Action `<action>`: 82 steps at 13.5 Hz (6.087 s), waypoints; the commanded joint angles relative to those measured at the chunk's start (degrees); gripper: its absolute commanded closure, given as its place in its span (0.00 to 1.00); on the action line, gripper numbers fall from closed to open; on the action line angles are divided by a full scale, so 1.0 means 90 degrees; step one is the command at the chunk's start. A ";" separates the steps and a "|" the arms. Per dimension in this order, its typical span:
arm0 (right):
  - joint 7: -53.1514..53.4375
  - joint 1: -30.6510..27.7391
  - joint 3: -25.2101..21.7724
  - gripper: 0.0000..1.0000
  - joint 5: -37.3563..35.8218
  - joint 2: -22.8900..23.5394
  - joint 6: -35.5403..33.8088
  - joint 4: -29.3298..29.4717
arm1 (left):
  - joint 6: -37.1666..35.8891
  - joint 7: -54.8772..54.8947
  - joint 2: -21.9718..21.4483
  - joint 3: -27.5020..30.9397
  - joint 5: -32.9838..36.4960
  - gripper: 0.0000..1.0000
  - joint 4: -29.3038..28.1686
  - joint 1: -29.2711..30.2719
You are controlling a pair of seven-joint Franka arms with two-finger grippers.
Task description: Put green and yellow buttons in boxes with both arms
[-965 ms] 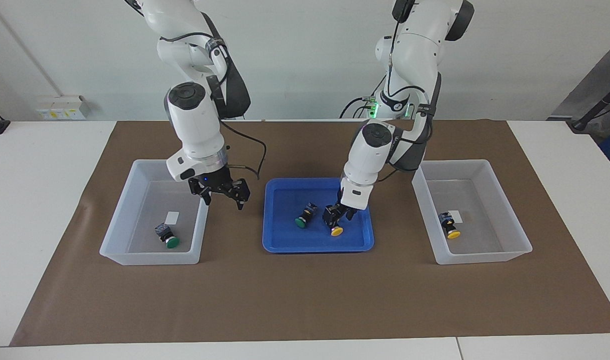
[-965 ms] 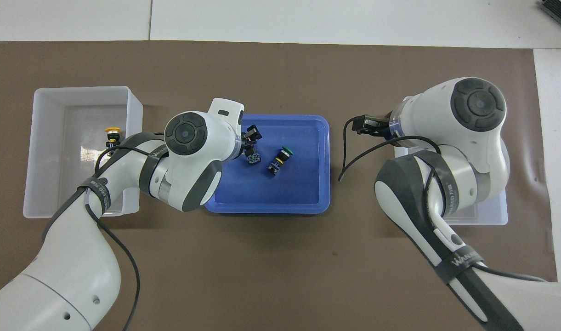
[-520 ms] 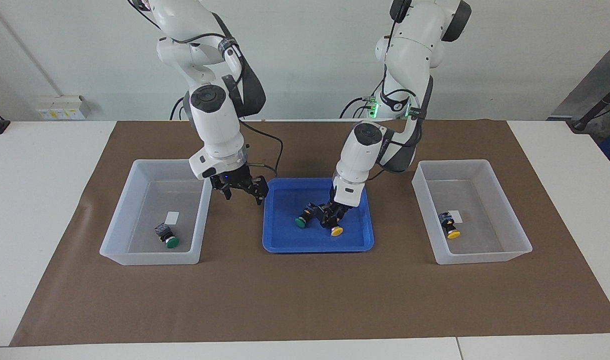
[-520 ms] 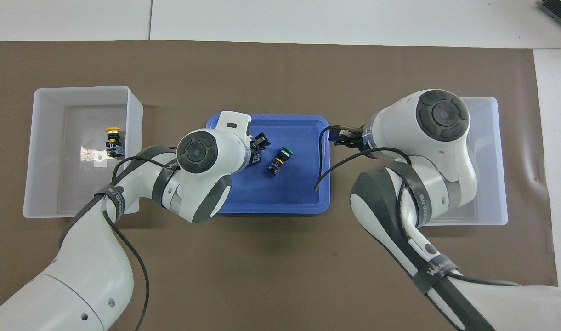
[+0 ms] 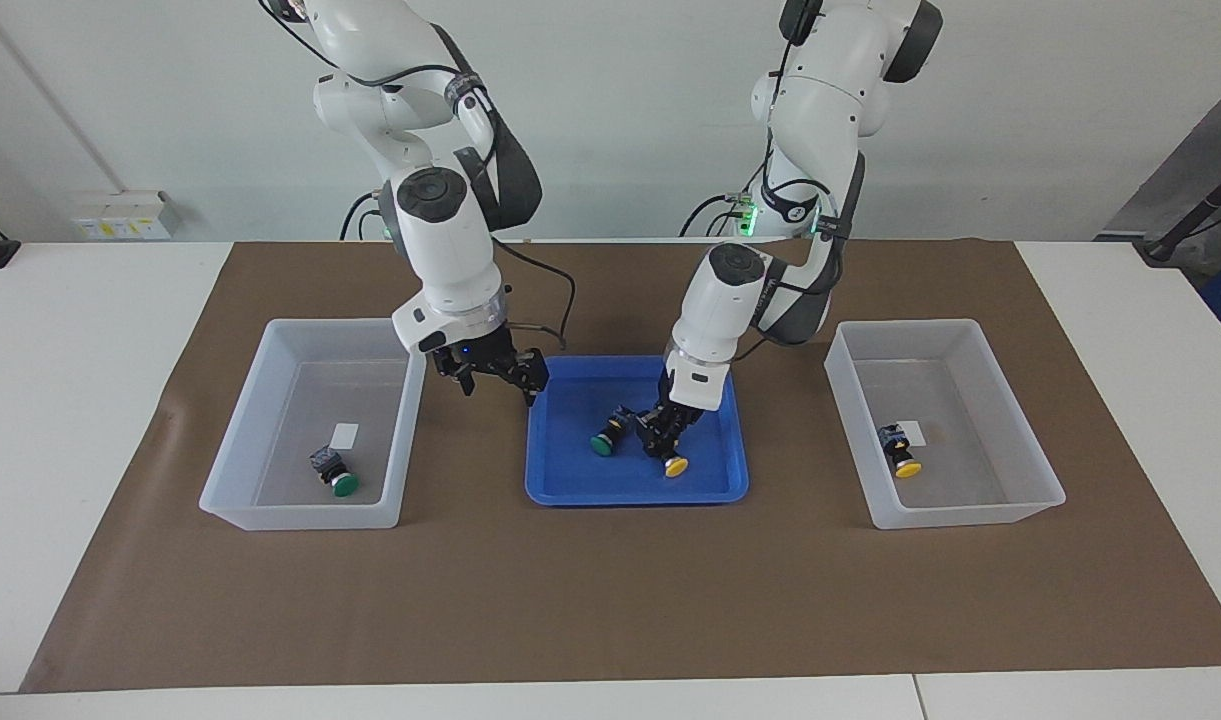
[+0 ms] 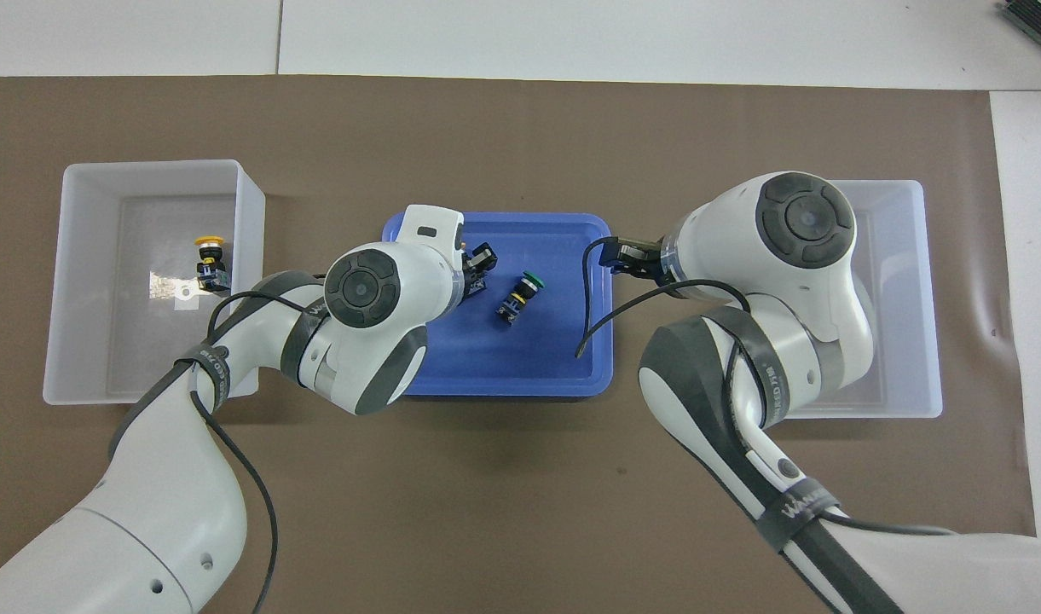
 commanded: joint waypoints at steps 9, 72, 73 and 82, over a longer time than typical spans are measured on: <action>0.1590 0.0938 0.0020 0.00 -0.0285 0.0675 0.1029 0.0161 | -0.3251 0.2241 0.0289 -0.0117 0.0144 1.00 0.2547 0.1502; -0.2961 -0.2391 -0.0038 0.00 -0.0207 -0.1354 -0.3892 0.1832 | -0.6550 0.6630 -0.3314 -0.0001 -0.0266 0.00 0.1058 0.2597; -0.2961 -0.2285 -0.0155 0.00 -0.0207 -0.1471 -0.4018 0.1832 | -0.6333 0.6630 -0.3383 -0.0010 -0.0315 0.00 0.0910 0.2627; -0.3605 -0.0631 -0.2170 0.00 -0.0012 -0.1726 -0.4078 0.1403 | -0.6234 0.6728 -0.3384 -0.0001 -0.1097 0.00 0.0937 0.2871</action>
